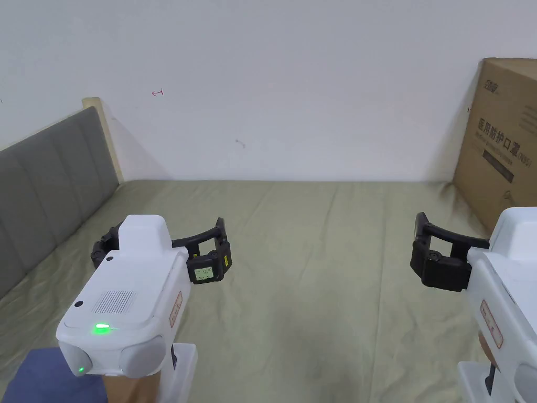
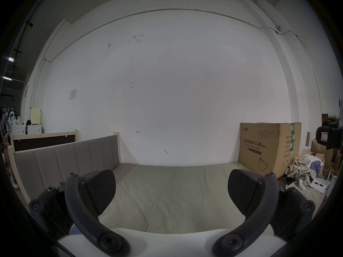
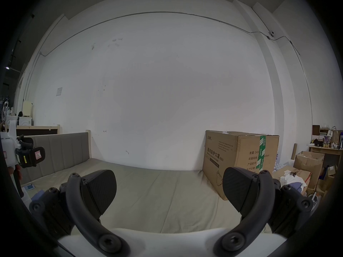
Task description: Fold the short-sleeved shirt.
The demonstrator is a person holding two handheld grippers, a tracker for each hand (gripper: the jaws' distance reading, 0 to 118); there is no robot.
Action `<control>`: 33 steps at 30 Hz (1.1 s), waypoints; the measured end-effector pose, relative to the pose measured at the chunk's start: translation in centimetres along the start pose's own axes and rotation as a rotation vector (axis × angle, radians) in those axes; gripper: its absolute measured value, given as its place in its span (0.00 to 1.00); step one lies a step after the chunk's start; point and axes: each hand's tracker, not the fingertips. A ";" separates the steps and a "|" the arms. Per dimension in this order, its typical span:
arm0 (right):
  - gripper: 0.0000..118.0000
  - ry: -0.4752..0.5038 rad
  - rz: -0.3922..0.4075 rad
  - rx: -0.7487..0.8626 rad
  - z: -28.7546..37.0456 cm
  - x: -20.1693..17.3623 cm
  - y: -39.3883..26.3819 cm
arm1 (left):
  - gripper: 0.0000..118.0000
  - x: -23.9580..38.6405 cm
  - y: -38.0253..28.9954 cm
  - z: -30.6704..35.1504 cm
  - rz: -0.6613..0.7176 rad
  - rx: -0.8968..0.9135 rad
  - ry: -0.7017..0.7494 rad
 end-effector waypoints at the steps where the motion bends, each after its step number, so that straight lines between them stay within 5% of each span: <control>1: 0.97 0.001 0.000 0.000 0.0 0.0 0.0 | 1.00 0.0 0.0 0.0 0.000 0.001 0.001; 18: 0.97 -0.065 0.004 -0.083 -0.2 -0.7 0.1 | 1.00 -0.4 0.3 0.5 0.009 0.009 0.000; 23: 0.97 -0.141 -0.148 -0.369 -1.6 -0.7 0.5 | 1.00 -0.6 0.4 0.7 0.025 0.002 -0.010; 33: 0.97 -0.113 -0.230 -0.536 -2.1 -1.6 1.5 | 1.00 -0.7 0.4 0.8 0.029 0.003 -0.013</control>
